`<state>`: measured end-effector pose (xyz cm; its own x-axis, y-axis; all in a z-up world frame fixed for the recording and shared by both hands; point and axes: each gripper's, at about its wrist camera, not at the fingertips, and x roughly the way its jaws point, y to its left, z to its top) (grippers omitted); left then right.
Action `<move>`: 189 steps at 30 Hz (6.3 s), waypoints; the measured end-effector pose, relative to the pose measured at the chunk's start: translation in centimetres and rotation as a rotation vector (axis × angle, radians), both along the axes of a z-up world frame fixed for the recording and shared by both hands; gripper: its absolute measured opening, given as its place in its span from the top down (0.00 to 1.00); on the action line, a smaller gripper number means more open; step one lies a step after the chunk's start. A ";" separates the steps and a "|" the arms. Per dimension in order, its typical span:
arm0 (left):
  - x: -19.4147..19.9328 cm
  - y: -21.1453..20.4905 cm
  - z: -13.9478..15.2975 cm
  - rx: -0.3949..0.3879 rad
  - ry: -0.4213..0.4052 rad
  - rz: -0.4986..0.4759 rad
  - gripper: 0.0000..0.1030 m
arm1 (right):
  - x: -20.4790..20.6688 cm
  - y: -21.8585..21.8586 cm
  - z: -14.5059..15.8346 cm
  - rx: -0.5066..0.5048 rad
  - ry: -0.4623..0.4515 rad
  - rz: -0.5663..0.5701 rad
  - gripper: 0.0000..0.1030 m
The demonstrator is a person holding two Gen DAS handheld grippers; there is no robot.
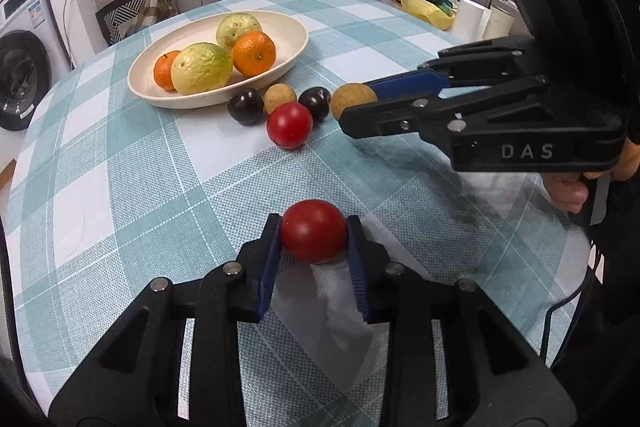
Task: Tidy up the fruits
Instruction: 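Grasp the red tomato with the left tool while the right tool grasps the brown kiwi, then carry the tomato and kiwi onto the cream plate and open both tools, then move both tools back and grasp the second red tomato with the left tool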
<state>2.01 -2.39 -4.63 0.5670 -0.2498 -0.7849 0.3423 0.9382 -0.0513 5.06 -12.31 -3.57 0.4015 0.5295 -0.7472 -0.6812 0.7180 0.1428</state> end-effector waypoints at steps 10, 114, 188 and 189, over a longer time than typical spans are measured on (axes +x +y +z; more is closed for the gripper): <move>0.1 1.4 1.2 -0.041 -0.046 0.045 0.72 | -0.1 -0.1 0.4 0.018 -0.015 -0.005 0.73; 17.4 9.4 0.8 -0.092 -0.132 0.345 0.72 | 10.8 -0.1 0.8 0.082 -0.047 -0.193 0.73; 7.4 3.1 2.2 -0.064 -0.118 0.268 0.01 | 4.1 -3.5 1.0 0.022 -0.098 -0.230 0.00; 7.4 3.1 2.0 -0.068 -0.115 0.266 0.01 | 4.1 -3.5 0.9 0.017 -0.092 -0.229 0.00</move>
<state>9.45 0.69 -2.58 0.7037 -0.1302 -0.6985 0.0916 0.9915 -0.0925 9.21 -15.86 -2.70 0.5785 0.4291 -0.6937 -0.5120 0.8531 0.1006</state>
